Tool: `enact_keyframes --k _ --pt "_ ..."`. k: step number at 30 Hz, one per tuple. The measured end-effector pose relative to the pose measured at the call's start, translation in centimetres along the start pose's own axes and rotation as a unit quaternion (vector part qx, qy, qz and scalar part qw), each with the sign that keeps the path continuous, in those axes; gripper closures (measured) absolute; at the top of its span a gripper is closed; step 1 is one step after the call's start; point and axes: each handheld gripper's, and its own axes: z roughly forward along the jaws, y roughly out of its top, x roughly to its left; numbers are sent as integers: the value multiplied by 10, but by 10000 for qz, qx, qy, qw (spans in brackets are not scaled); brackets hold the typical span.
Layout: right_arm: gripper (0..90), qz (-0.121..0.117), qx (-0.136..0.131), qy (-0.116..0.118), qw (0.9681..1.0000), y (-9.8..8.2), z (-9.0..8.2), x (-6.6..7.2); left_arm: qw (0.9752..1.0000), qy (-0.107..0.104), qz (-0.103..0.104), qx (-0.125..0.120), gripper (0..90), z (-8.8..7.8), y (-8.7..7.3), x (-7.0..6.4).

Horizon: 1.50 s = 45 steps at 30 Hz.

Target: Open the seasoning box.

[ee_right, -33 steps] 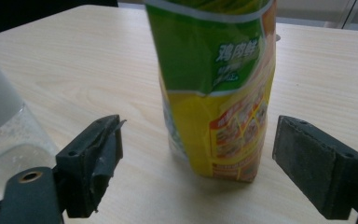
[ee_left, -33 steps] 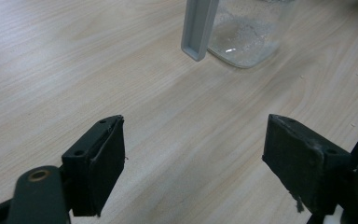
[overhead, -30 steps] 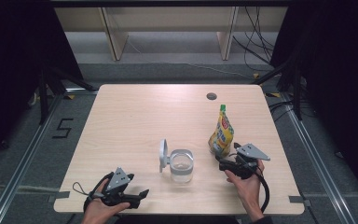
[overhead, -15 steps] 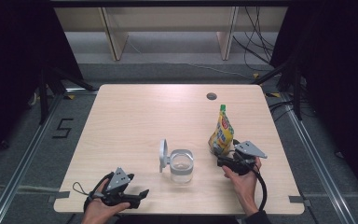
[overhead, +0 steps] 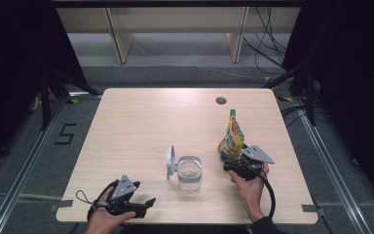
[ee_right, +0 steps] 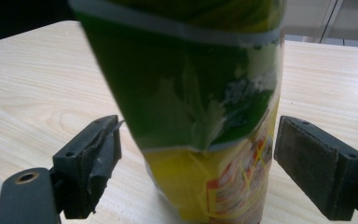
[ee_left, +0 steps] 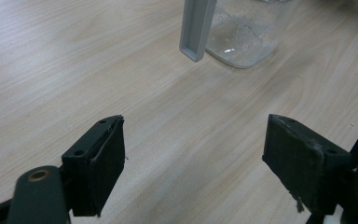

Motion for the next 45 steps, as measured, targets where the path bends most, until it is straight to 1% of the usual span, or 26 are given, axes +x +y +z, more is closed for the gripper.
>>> enact_keyframes --k 5,6,7,8,9,10,11,14,15,16,19,22,24,26,29,30,31,32,34,36,38,40,41,42,44,45 --pt "158 -18 -11 -90 10000 0 4 1 10000 -10 -12 -4 201 0 0 0" --pt "159 83 -41 -74 9999 0 5 2 10000 1 -32 -35 201 0 0 0" --pt "161 -74 -15 -86 9999 0 6 0 9999 -26 -74 -79 201 1 0 -1" --pt "161 -32 12 -84 10000 -1 7 0 10000 -32 -16 -51 201 0 0 -1" --pt "161 122 -115 -52 9998 -1 8 1 10000 -32 -14 -52 201 0 0 -1" --pt "161 116 -126 -59 9998 -1 8 0 9999 -33 -67 -105 201 1 0 -2" --pt "163 146 -88 -57 9998 -1 8 0 10000 -22 65 -51 201 0 1 0" --pt "164 270 -171 -69 9995 -1 10 1 10000 -32 11 -91 201 1 1 -1" --pt "164 92 -163 -120 9998 0 11 -3 9999 -38 7 -98 201 1 1 -1" --pt "164 226 -170 -78 9996 0 10 -2 9999 -40 6 -98 201 1 1 -1" --pt "165 359 -276 -92 9989 0 11 -2 10000 -27 51 -57 201 0 1 0" --pt "168 257 -333 -132 9990 0 12 -3 10000 -27 57 -54 201 1 1 -1" --pt "165 300 -258 -242 9989 1 12 -3 10000 -12 70 -44 201 1 1 0" --pt "165 303 -319 -160 9989 1 13 -4 10000 -1 67 -57 201 1 1 0" --pt "180 336 -278 -239 9988 1 13 -1 9999 1 162 39 202 0 2 1" --pt "181 361 -342 -204 9986 1 13 -1 10000 -32 5 3 201 1 1 -2" --pt "181 362 -396 -233 9983 1 14 0 10000 0 66 -4 201 2 1 -1" --pt "181 527 -367 -244 9976 2 13 4 10000 -5 37 -3 201 2 0 -2" --pt "180 409 -366 -308 9980 2 13 3 10000 -5 33 -16 201 1 0 -2" --pt "181 488 -410 -310 9975 1 14 5 10000 -5 1 -13 201 1 0 -2" --pt "180 387 -406 -386 9977 0 16 3 10000 -7 3 -9 201 1 0 -2" --pt "181 429 -430 -447 9972 -2 18 3 10000 12 78 8 201 1 0 -1" --pt "183 574 -446 -438 9964 -3 19 6 9999 2 124 12 201 1 1 -1" --pt "183 512 -400 -420 9970 -3 20 5 9999 -3 133 18 201 1 1 -1" --pt "198 393 -366 -524 9972 -4 23 5 10000 7 12 5 201 2 0 -2" --pt "201 526 -433 -436 9967 -5 23 6 10000 -11 18 -22 202 2 0 -2"
